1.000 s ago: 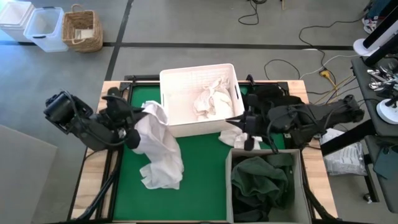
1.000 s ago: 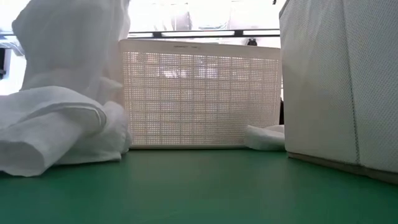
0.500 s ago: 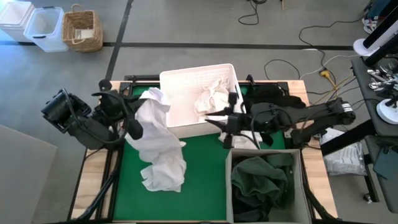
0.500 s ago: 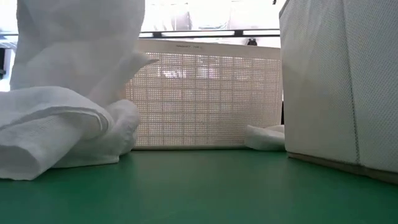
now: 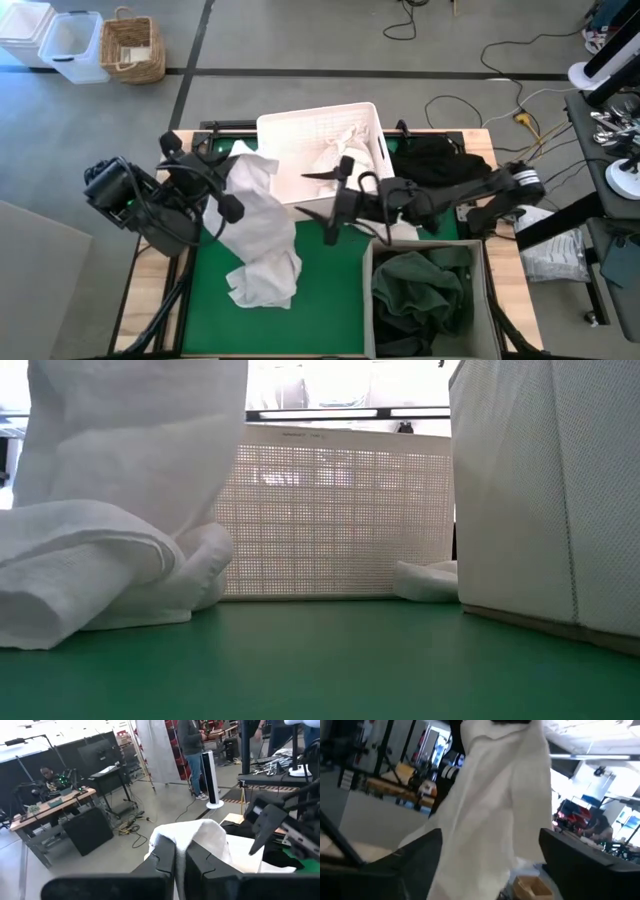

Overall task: Pick and place trash into bin
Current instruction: Put the left white cloth into the white plastic storage bin

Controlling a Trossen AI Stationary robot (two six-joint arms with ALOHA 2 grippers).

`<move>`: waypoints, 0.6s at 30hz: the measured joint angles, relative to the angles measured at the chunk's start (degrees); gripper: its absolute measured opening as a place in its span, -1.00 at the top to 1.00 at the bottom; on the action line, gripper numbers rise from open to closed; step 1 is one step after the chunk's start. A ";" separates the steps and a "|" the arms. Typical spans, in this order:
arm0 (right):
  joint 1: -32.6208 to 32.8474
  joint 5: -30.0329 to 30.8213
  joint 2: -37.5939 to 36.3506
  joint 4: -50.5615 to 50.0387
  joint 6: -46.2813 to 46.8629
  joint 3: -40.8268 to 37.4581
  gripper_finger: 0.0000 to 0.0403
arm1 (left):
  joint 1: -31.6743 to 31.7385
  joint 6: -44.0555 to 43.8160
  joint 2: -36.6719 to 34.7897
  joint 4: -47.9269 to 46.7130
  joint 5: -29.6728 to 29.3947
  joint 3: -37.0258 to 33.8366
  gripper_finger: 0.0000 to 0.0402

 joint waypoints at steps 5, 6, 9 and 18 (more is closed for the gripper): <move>0.16 0.02 7.16 8.53 -2.05 3.04 -0.79 | 0.02 0.70 0.88 -0.01 -1.78 -0.01 1.00; 0.26 0.15 8.61 9.35 -2.13 3.84 -0.80 | 0.02 0.82 1.08 -0.02 -2.52 -0.01 1.00; 0.24 1.07 12.69 9.88 -1.04 7.18 -0.81 | 0.02 1.12 1.59 -0.02 -3.11 -0.01 1.00; -0.30 3.52 18.90 9.87 -3.19 13.56 -0.58 | -0.13 2.60 2.43 -0.26 -0.32 -0.03 1.00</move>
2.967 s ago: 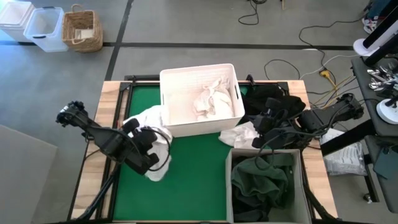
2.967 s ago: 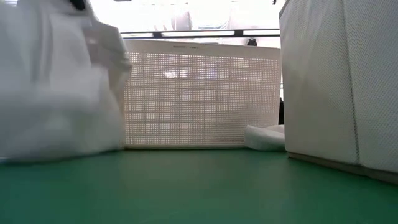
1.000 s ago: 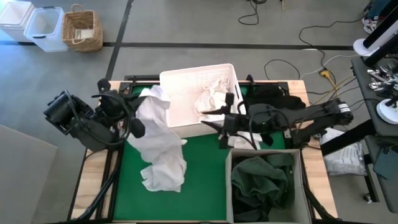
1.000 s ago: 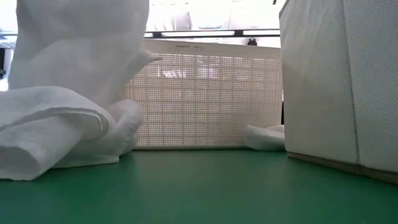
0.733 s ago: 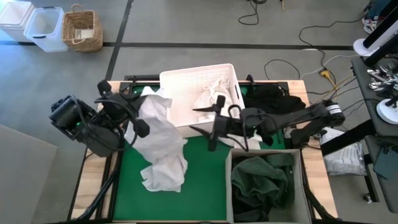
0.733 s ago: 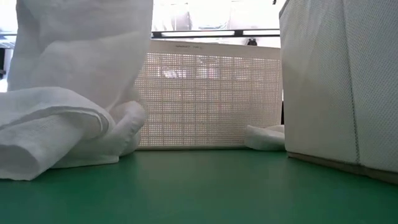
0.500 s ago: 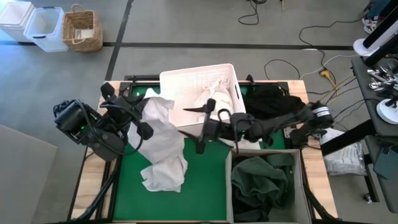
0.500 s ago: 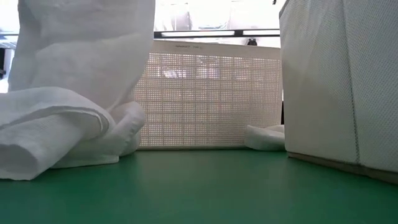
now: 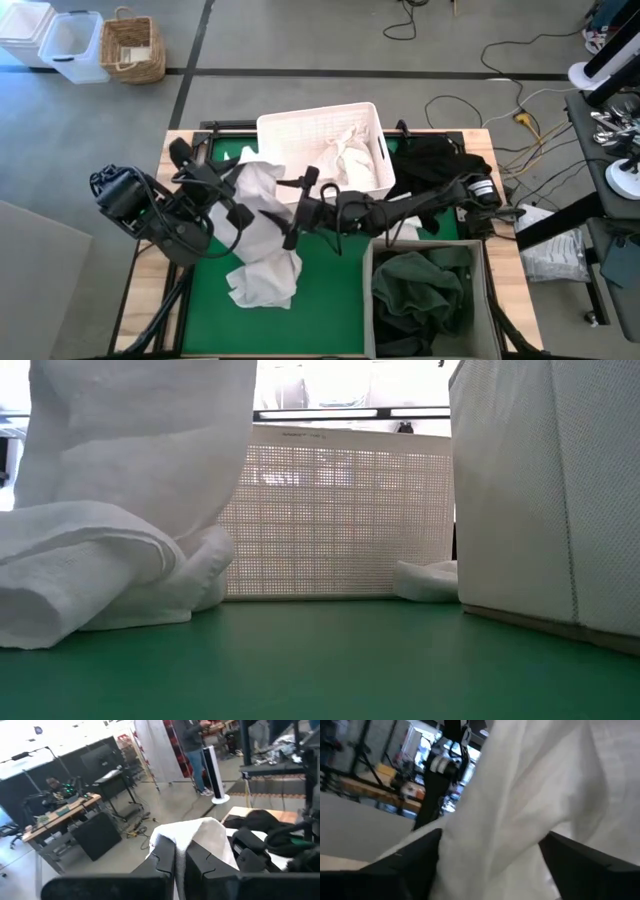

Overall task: Pick and place trash into bin
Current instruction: Put the left white cloth into the white plastic storage bin

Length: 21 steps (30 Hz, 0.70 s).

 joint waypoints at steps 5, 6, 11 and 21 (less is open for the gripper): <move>0.06 1.54 -0.30 -0.24 -4.41 -0.04 0.02 | -0.02 -0.69 -0.24 -1.48 3.46 0.00 1.00; 0.06 1.54 -0.36 -0.41 -5.22 -0.04 0.15 | -0.02 -0.76 -0.26 -1.49 3.85 0.00 1.00; 0.32 2.46 -0.60 -2.11 -8.07 -0.04 0.75 | -0.01 -0.76 -0.44 -1.50 7.57 0.00 1.00; 3.02 13.63 -0.71 -3.17 -15.84 -0.07 0.91 | 0.13 -1.51 -2.05 -1.47 13.59 -0.18 1.00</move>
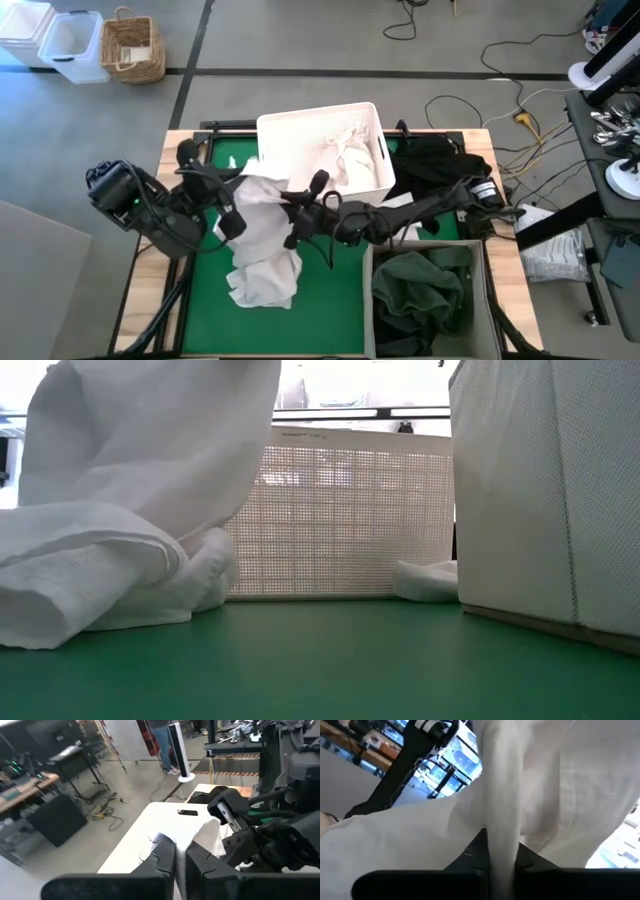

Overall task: Pick and place trash into bin
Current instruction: Put the left white cloth into the white plastic storage bin

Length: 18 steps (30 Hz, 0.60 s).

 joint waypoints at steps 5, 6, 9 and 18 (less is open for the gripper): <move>1.67 1.46 -0.21 -0.99 -3.99 -0.04 0.94 | 0.02 -4.39 -2.49 0.04 5.02 -3.83 1.00; 1.84 1.45 -0.22 -1.15 -4.07 -0.09 0.94 | 0.02 -5.61 -3.05 0.03 6.60 -5.30 1.00; 2.04 1.55 -0.40 -1.39 -3.50 -0.26 0.90 | 0.02 -9.14 -4.11 0.01 8.70 -10.23 1.00; 1.93 9.37 -1.01 -1.59 -2.48 -0.46 0.44 | -0.47 -19.68 -9.83 0.01 10.03 -23.43 1.00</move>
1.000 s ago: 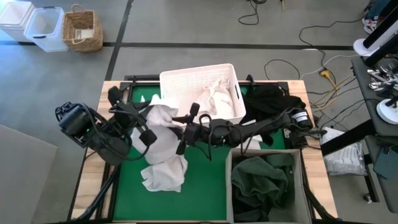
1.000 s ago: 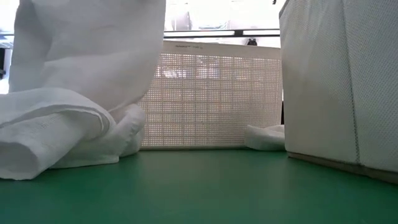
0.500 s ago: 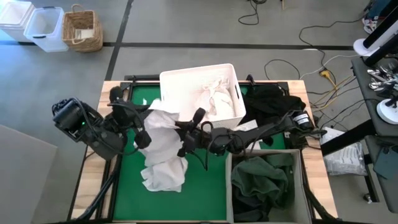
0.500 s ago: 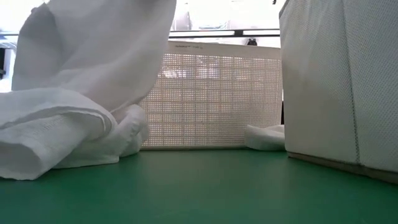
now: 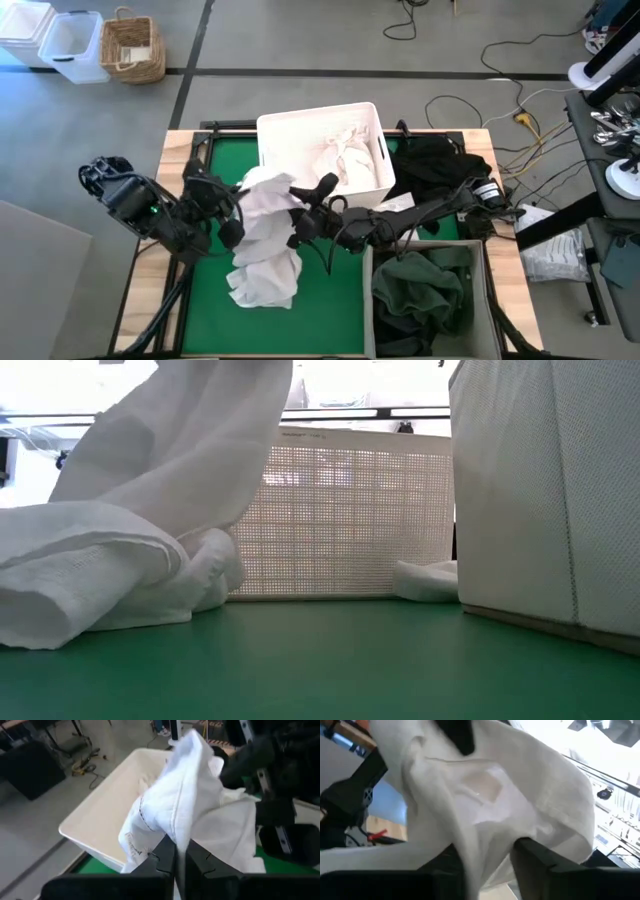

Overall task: Pick and place trash into bin
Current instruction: Put the left white cloth into the white plastic storage bin

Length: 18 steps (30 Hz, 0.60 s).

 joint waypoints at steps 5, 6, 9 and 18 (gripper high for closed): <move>0.00 0.09 0.04 -0.83 -0.08 -0.46 0.09 | -0.06 -2.65 -2.31 -0.03 3.74 -5.09 1.00; -0.02 0.11 0.04 -0.81 -0.24 -0.46 0.02 | -0.06 -3.32 -2.44 -0.05 4.12 -5.86 1.00; -0.16 0.13 0.04 -0.74 -0.97 -0.46 -0.14 | -0.08 -2.73 -2.29 -0.02 5.16 -7.02 1.00; -0.50 0.33 0.07 -2.20 -0.97 -0.63 -0.47 | -0.05 -5.95 -1.99 -0.02 -0.66 -7.09 1.00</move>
